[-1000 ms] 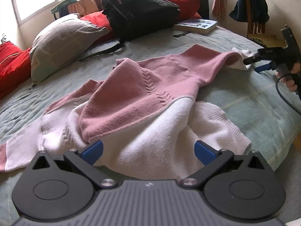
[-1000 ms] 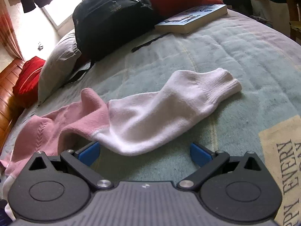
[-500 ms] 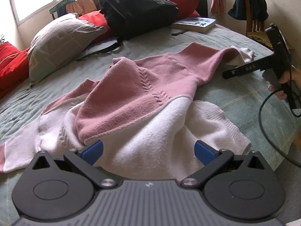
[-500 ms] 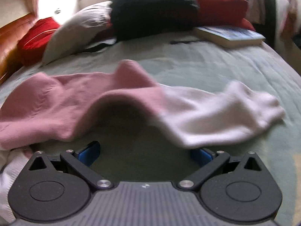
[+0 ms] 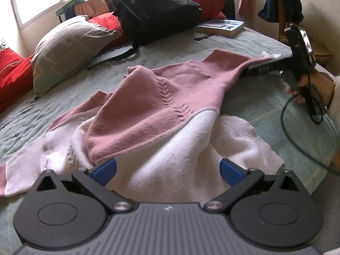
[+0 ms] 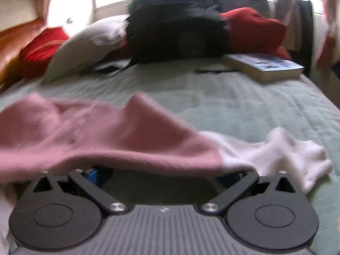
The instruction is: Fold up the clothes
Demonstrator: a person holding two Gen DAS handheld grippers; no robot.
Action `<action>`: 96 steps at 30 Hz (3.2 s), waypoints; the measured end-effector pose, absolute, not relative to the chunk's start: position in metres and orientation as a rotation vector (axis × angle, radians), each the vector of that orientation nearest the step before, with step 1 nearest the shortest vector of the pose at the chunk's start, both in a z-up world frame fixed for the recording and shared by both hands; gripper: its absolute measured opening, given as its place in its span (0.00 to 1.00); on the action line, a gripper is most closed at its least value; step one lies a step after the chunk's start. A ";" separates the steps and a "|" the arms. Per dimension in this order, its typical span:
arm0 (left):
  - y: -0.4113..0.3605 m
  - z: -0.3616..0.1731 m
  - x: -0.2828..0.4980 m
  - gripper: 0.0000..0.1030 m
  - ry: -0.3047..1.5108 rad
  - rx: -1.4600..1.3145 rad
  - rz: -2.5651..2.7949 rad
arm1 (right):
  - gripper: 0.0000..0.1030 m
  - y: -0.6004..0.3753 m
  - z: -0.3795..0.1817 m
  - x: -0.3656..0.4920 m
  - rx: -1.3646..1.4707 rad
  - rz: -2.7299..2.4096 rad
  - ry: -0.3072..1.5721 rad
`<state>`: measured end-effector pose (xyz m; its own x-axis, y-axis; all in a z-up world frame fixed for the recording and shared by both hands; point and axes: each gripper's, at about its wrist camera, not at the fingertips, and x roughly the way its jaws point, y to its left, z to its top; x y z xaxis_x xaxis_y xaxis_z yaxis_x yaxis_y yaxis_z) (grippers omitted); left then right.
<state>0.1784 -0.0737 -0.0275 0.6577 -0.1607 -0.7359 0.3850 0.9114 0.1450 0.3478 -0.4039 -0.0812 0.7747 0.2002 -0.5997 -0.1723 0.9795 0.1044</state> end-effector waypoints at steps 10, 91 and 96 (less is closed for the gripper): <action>-0.056 -0.027 0.177 0.99 0.794 0.273 -0.303 | 1.00 -0.444 -0.067 0.319 0.097 -0.029 0.672; 0.040 -0.020 0.330 0.99 0.859 0.167 -0.428 | 1.00 -0.221 -0.019 0.226 -0.132 0.595 0.805; 0.032 -0.013 0.300 0.99 0.850 0.218 -0.398 | 1.00 -0.197 -0.007 0.194 -0.203 0.663 0.755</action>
<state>0.2999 0.0317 -0.0127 0.5925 -0.2537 -0.7646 0.4254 0.9045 0.0296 0.1941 -0.1966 -0.0072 0.5378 0.4825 -0.6914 -0.6231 0.7799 0.0595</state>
